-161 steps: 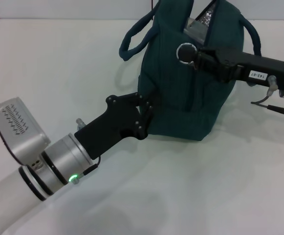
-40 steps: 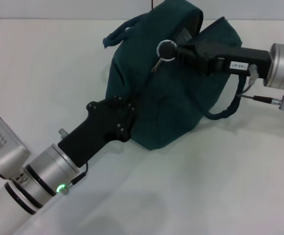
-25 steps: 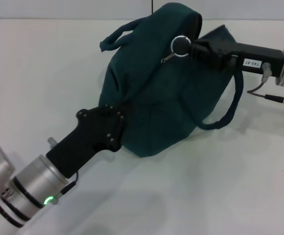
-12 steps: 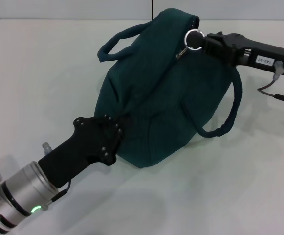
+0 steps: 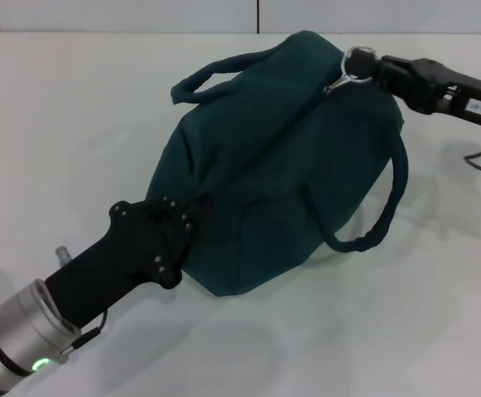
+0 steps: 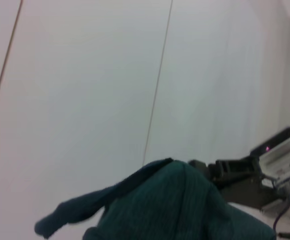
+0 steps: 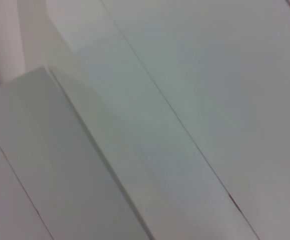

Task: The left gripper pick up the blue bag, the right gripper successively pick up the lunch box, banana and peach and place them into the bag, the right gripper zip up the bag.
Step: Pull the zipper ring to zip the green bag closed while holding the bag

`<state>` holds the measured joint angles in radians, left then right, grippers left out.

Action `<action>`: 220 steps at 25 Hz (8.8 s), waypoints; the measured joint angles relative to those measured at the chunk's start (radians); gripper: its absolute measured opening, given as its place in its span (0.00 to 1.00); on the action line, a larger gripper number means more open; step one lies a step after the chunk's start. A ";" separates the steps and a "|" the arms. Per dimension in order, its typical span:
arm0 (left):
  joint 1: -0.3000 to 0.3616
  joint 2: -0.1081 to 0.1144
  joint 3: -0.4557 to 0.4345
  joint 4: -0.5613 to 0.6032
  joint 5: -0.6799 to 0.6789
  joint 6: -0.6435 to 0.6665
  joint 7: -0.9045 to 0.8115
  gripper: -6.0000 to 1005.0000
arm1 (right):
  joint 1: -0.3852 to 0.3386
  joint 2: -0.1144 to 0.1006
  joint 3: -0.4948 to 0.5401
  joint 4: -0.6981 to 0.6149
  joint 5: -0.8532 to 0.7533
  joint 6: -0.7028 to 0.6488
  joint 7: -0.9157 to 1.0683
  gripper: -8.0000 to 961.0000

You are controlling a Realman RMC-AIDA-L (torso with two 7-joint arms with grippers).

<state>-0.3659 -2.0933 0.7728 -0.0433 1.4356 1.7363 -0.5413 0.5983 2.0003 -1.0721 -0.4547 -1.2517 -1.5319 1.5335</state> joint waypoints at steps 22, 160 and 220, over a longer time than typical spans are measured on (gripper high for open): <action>0.010 0.009 -0.009 0.148 -0.077 0.098 -0.181 0.25 | -0.058 -0.006 0.010 0.011 -0.012 -0.048 -0.005 0.02; -0.529 0.010 0.415 0.977 0.667 -0.311 -1.553 0.39 | -0.223 -0.008 0.165 0.077 -0.028 -0.107 -0.197 0.03; -0.664 0.006 0.485 0.919 0.730 -0.393 -1.556 0.87 | -0.238 0.003 0.154 0.105 -0.051 -0.073 -0.217 0.03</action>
<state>-1.0298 -2.0872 1.2581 0.8754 2.1659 1.3437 -2.0976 0.3599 2.0036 -0.9181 -0.3497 -1.3024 -1.6047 1.3163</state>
